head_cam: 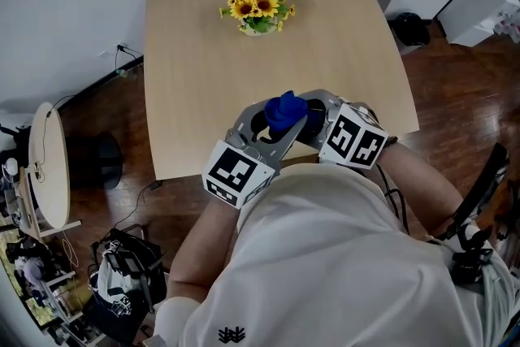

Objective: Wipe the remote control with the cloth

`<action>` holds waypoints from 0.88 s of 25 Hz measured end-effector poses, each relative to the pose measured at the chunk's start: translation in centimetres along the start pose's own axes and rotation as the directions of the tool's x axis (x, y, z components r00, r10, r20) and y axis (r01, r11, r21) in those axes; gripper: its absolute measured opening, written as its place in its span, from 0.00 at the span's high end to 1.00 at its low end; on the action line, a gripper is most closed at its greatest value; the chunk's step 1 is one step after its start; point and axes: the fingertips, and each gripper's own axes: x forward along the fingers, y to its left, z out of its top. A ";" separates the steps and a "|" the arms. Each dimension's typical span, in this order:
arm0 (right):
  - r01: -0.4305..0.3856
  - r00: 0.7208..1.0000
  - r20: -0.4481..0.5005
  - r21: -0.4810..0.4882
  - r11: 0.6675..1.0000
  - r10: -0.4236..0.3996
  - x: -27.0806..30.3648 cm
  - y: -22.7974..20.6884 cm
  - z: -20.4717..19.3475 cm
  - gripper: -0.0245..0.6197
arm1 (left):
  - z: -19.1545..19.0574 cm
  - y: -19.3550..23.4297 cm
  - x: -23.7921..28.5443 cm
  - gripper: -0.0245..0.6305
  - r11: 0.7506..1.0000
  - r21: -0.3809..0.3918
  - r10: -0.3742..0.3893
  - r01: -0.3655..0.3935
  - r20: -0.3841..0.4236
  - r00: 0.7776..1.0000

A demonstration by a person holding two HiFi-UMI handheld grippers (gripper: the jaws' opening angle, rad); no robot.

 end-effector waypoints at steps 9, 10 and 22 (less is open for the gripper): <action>0.009 1.000 -0.016 0.024 1.000 -0.009 -0.6 -0.2 -1.3 0.62 | -1.0 3.8 -3.5 0.74 0.993 -0.011 0.120 -0.120 -0.014 0.993; 0.013 1.000 -0.019 0.018 1.000 -0.012 -0.6 -0.3 -1.3 0.62 | -1.2 4.3 -3.9 0.74 0.991 -0.014 0.134 -0.134 -0.016 0.991; 0.006 0.999 -0.036 0.034 0.999 -0.005 -0.3 -0.7 -1.1 0.62 | 0.4 6.1 -6.4 0.74 0.980 -0.047 0.197 -0.196 0.023 0.980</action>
